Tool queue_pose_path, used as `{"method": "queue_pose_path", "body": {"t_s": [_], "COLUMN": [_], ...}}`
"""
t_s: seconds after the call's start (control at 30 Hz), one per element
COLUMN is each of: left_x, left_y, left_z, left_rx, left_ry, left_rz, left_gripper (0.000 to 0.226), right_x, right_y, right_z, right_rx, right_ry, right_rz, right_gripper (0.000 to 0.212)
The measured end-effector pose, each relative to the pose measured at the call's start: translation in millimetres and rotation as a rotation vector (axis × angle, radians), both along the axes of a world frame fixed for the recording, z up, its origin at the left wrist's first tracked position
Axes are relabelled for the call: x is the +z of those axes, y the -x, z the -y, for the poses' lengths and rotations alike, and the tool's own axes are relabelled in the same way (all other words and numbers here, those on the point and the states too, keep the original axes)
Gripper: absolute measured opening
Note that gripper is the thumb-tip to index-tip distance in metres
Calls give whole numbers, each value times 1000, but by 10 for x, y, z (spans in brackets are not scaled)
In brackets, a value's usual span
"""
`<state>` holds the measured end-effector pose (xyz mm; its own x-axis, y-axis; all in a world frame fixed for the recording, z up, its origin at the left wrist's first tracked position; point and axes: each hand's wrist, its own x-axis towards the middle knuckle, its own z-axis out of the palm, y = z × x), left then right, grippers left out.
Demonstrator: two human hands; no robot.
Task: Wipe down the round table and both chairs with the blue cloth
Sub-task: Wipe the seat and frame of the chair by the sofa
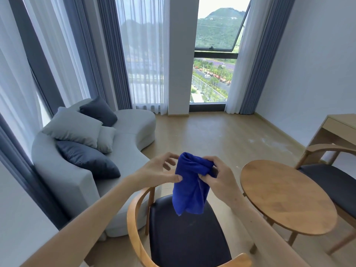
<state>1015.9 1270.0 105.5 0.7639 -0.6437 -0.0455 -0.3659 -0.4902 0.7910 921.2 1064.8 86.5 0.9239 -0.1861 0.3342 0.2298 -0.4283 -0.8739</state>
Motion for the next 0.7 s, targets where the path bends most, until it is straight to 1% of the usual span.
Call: {"method": "queue_pose_path", "body": {"t_s": [0.07,0.13,0.2,0.27,0.33,0.4,0.47,0.53,0.6,0.7], "left_x": [-54,-86,-107,-153,-219,-296,-368,-450,-562,-781], "left_y": [40,37,9,-15,-46,-108,-194,-306,-426,-596], "left_z": [46,117,159,191,233,295,380,486,599,753], "left_rx": [-69,-55,-9,18,38,66,96,132,147,194], "left_ry": [118,234,295,325,362,390,430,496,549,595], "left_rz": [-80,-73,-26,-29,-73,-112,-166,-261,-351,-492], "left_gripper": [56,47,36,33,32,35,36,39,44,54], "right_x": [1,-17,-65,-138,-220,-314,-427,-563,-706,-927], "right_y": [-13,-28,-54,-83,-115,-151,-199,-285,-413,-679], "right_z": [1,-23,-38,-26,2,52,102,138,195,316], "right_rx": [76,126,136,127,125,174,259,301,259,136], "right_ry": [-107,-188,-227,-267,-360,-432,-439,-439,-449,-427], "right_rz": [5,-15,-40,-76,-131,-198,-241,-295,-322,-299], "right_gripper": [36,36,39,48,63,76,74,72,70,62]}}
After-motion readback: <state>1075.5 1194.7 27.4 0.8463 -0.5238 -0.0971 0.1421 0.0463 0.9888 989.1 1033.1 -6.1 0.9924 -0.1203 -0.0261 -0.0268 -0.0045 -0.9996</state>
